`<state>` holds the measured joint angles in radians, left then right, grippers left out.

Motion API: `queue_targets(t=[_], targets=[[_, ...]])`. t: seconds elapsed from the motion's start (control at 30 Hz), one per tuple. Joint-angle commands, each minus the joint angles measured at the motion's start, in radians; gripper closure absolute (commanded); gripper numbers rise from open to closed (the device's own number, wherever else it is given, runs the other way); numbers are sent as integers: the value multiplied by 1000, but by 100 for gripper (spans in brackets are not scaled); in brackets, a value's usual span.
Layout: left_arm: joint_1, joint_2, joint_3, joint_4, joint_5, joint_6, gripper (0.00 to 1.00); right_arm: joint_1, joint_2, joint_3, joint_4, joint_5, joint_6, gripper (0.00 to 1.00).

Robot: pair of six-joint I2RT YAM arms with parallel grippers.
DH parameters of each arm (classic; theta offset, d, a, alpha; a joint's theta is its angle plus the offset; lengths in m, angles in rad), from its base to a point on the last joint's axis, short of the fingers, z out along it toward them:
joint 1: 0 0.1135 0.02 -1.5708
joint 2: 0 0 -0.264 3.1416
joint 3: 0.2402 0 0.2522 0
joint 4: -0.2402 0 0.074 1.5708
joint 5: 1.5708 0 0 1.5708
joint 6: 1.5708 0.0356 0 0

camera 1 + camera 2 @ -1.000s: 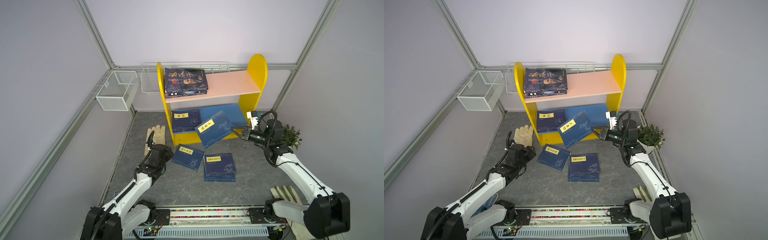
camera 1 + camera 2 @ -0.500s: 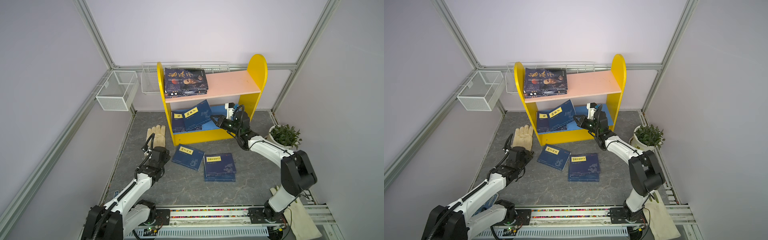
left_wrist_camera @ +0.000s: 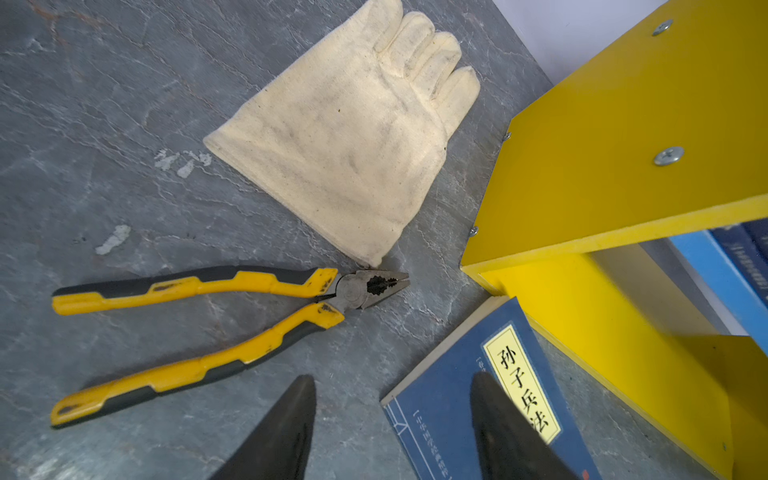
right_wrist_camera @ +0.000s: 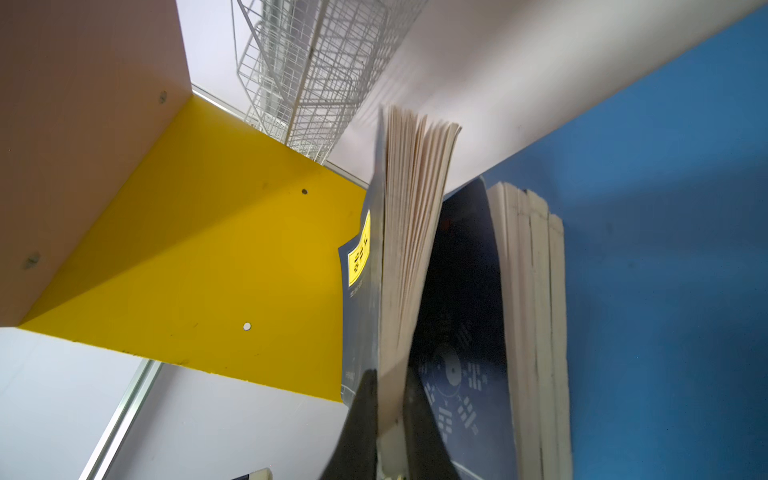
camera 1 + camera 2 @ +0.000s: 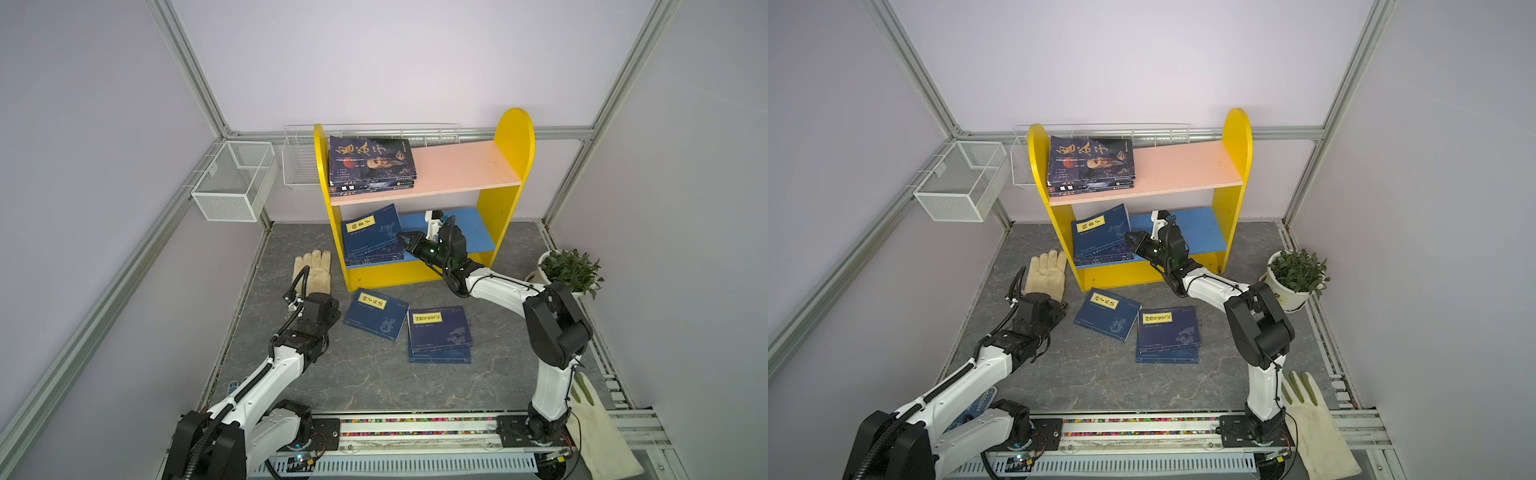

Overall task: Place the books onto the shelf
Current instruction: 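Lower the book onto the shelf pile and push it flush with the right gripper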

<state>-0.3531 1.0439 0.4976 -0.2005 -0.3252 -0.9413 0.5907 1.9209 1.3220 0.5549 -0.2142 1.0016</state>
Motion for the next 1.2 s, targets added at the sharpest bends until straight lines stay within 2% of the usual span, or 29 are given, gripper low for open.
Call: queue_targets(t=[0.0, 0.17, 0.3, 0.53, 0.73, 1.0, 1.17], targets=[[7, -1, 30, -16, -15, 5, 40, 21, 13, 29, 19, 14, 30, 91], [8, -4, 27, -19, -17, 5, 40, 42, 18, 53, -54, 3, -3, 89], [8, -1, 27, -19, -18, 2, 40, 57, 24, 128, -234, -10, -71, 82], [8, 7, 29, -19, -17, 0, 40, 76, 31, 272, -587, 75, -250, 70], [8, 8, 30, -21, -18, -1, 40, 83, 47, 376, -785, 166, -382, 55], [7, 21, 36, -22, -14, -1, 40, 83, 47, 461, -927, 276, -500, 32], [7, 23, 38, -23, -12, -1, 40, 80, 49, 465, -949, 267, -553, 32]])
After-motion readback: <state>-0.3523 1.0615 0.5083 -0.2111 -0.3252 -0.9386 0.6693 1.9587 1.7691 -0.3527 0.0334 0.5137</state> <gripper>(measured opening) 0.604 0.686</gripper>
